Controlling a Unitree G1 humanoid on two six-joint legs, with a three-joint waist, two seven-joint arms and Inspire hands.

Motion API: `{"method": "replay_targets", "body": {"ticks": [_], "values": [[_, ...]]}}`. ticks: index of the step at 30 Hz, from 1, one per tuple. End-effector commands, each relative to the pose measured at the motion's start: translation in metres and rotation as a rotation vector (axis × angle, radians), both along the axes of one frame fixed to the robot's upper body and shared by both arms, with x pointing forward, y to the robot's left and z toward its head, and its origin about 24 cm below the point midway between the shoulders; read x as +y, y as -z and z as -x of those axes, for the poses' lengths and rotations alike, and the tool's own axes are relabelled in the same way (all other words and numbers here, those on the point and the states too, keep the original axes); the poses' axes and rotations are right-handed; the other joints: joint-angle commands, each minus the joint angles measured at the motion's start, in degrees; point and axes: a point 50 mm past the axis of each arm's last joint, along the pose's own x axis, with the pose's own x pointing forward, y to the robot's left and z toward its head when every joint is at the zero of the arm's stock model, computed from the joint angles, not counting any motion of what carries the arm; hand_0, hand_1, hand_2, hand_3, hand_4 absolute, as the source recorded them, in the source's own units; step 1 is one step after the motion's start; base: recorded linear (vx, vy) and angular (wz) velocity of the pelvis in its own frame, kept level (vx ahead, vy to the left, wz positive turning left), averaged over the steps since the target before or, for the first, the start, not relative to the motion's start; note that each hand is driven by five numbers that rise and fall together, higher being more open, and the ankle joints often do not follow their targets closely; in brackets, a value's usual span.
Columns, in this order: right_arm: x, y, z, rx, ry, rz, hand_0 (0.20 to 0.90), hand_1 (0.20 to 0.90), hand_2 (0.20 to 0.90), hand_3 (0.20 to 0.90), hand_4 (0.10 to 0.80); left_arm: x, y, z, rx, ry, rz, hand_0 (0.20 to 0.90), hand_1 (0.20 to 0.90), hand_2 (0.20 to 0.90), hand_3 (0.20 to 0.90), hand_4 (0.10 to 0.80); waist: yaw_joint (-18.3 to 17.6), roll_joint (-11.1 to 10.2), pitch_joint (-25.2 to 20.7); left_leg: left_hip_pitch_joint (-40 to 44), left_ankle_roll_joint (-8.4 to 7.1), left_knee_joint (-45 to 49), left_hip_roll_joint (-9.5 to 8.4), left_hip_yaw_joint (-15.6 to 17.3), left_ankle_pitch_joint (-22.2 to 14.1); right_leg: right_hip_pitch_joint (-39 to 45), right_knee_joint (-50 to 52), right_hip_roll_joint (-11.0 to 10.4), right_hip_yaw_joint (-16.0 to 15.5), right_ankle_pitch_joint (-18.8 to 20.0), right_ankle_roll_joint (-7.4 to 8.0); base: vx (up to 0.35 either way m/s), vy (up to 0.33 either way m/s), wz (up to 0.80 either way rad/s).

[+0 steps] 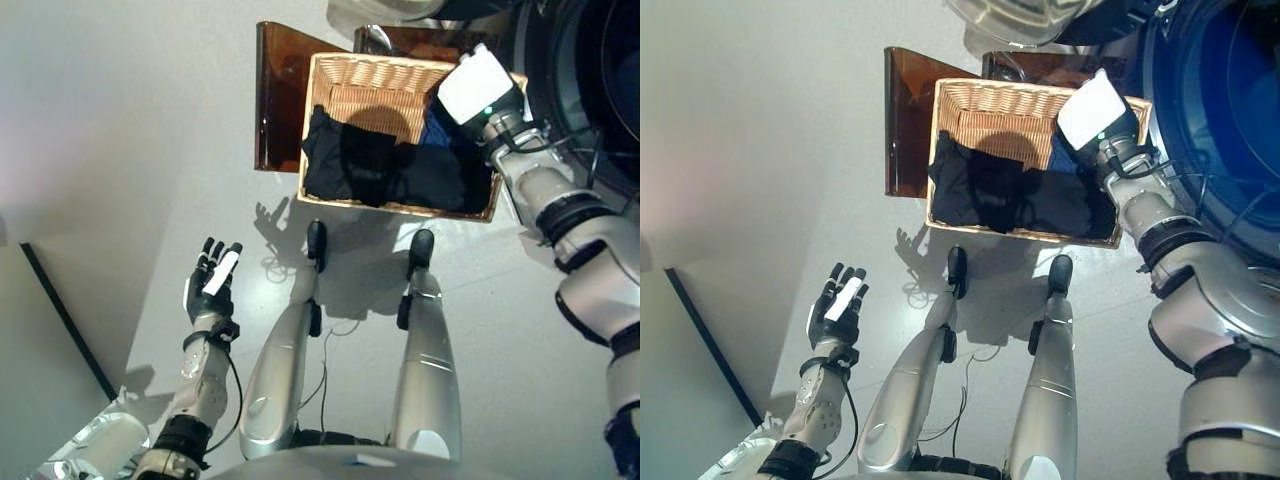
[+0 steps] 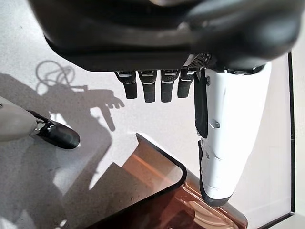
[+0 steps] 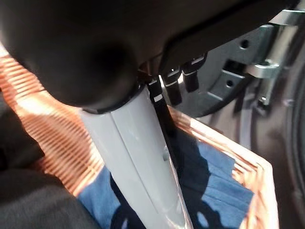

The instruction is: Pick up the clothes and place them into the washing machine

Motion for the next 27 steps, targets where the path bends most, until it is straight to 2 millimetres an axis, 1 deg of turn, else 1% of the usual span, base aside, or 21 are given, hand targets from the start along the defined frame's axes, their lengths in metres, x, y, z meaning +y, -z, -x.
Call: {"method": "replay_targets", "body": {"ticks": [1,4,7,14,15,22,23,24,25,27], "values": [[0.023,-0.060,-0.002,-0.190,-0.073,0.006,0.900,0.900,0.900,0.900,0.800,0.020,-0.016,0.010,-0.089,-0.057,-0.049,0.900,0.900,0.900,0.900,0.800,1.40,1.33,0.07,-4.29,-6.18,3.57,2.16,-0.05,-1.52,0.15,-4.91,-1.18,0.61,0.99,1.52,0.000,0.000,0.00],[0.029,-0.059,-0.004,-0.188,-0.088,-0.004,0.900,0.900,0.900,0.900,0.800,0.018,-0.017,0.010,-0.096,-0.051,-0.043,0.900,0.900,0.900,0.900,0.800,1.68,1.51,0.07,-4.89,-6.13,3.43,2.02,-0.13,-1.34,-0.61,-4.57,-1.13,0.49,0.92,1.47,0.000,0.000,0.00],[0.034,-0.052,-0.006,-0.172,-0.096,-0.007,0.900,0.900,0.900,0.900,0.800,0.019,-0.018,0.010,-0.102,-0.052,-0.042,0.900,0.900,0.900,0.900,0.800,1.83,1.65,0.07,-5.47,-6.15,3.40,1.94,-0.27,-1.23,-1.14,-4.47,-1.12,0.47,0.90,1.42,-0.010,0.008,0.04],[0.037,-0.036,-0.009,-0.133,-0.089,-0.024,0.900,0.900,0.900,0.900,0.800,0.017,-0.023,0.009,-0.126,-0.051,-0.038,0.900,0.900,0.900,0.900,0.800,2.25,2.06,0.07,-7.40,-6.08,3.36,1.88,-0.51,-0.90,-3.18,-4.41,-1.07,0.42,1.24,1.41,0.000,0.000,0.00],[0.037,-0.035,-0.009,-0.133,-0.090,-0.024,0.900,0.900,0.900,0.900,0.800,0.017,-0.023,0.009,-0.126,-0.051,-0.038,0.900,0.900,0.900,0.900,0.800,2.26,2.04,0.07,-7.40,-6.08,3.37,1.88,-0.50,-0.90,-3.19,-4.39,-1.07,0.43,1.24,1.41,0.000,0.000,0.00],[0.040,-0.006,-0.010,-0.085,-0.089,-0.117,0.900,0.900,0.900,0.900,0.800,0.017,-0.026,0.007,-0.134,-0.060,-0.044,0.900,0.900,0.900,0.900,0.800,2.05,1.83,0.07,-8.43,-6.04,3.68,1.82,-0.42,-0.73,-3.85,-4.53,-0.98,0.24,1.61,1.31,0.000,0.000,0.00],[0.040,0.004,-0.010,-0.071,-0.085,-0.161,0.900,0.900,0.900,0.900,0.800,0.017,-0.024,0.007,-0.125,-0.063,-0.043,0.900,0.900,0.900,0.900,0.800,1.94,1.72,0.07,-8.30,-6.01,3.85,1.86,-0.31,-0.78,-3.71,-4.51,-0.97,0.23,1.65,1.32,0.000,0.000,0.00],[0.040,0.004,-0.010,-0.071,-0.085,-0.162,0.900,0.900,0.900,0.900,0.800,0.017,-0.024,0.007,-0.125,-0.063,-0.043,0.900,0.900,0.900,0.900,0.800,1.96,1.69,0.07,-8.26,-6.01,3.84,1.86,-0.30,-0.79,-3.67,-4.52,-0.97,0.24,1.65,1.32,0.000,0.000,0.00],[0.042,0.011,-0.010,-0.062,-0.083,-0.194,0.900,0.900,0.900,0.900,0.800,0.017,-0.025,0.007,-0.128,-0.063,-0.047,0.900,0.900,0.900,0.900,0.800,1.85,1.60,0.07,-7.87,-5.99,3.88,1.84,-0.26,-0.90,-3.21,-4.64,-1.01,0.26,1.71,1.33,0.000,0.000,0.00],[0.042,0.015,-0.009,-0.054,-0.082,-0.204,0.900,0.900,0.900,0.900,0.800,0.017,-0.025,0.007,-0.127,-0.063,-0.046,0.900,0.900,0.900,0.900,0.800,1.72,1.60,0.07,-7.69,-5.98,3.98,1.82,-0.21,-0.95,-2.98,-4.60,-0.94,0.33,1.68,1.28,0.000,0.000,0.00]]}}
